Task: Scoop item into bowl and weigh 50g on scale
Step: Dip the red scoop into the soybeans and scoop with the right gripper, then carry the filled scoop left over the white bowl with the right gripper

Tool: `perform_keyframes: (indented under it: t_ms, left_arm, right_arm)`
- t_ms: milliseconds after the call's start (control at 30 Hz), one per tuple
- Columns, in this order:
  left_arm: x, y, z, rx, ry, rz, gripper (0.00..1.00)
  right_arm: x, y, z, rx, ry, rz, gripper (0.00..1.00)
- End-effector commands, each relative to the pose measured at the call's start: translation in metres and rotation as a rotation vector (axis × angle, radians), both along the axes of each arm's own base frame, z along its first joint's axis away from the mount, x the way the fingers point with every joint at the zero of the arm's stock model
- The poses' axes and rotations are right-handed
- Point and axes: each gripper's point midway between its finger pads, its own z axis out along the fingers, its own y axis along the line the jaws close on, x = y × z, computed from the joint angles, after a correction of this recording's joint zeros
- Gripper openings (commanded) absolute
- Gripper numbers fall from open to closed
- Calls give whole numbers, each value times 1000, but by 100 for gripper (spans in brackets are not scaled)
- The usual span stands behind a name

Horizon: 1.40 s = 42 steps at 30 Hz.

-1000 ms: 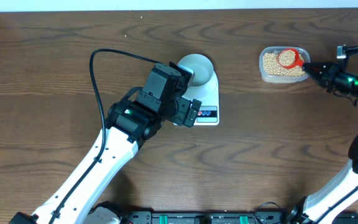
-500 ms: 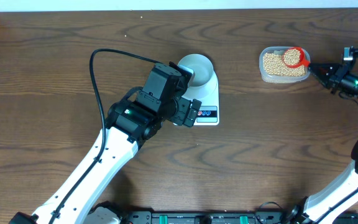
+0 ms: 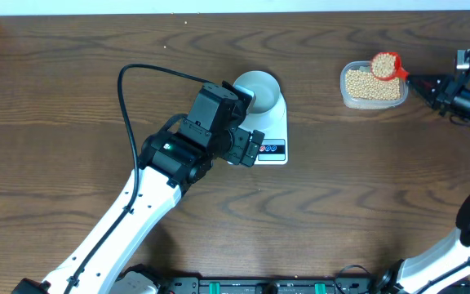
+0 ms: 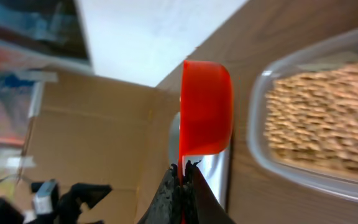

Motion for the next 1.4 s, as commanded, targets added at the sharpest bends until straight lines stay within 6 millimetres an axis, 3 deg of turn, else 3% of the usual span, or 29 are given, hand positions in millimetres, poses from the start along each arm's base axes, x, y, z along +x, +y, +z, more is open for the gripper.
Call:
perform_keyframes:
  t_ms: [0, 367, 1000, 1367]
  left_arm:
    - [2, 3, 0, 4, -1, 14, 98]
    - [2, 3, 0, 5, -1, 14, 98]
    - [2, 3, 0, 5, -1, 14, 98]
    - [2, 3, 0, 5, -1, 14, 98]
  right_arm:
    - [-9, 11, 25, 74, -69, 67, 1]
    - [-8, 23, 25, 90, -33, 86, 1]
    - [0, 126, 43, 115, -9, 312, 1]
    - [1, 171, 37, 67, 1, 368, 1]
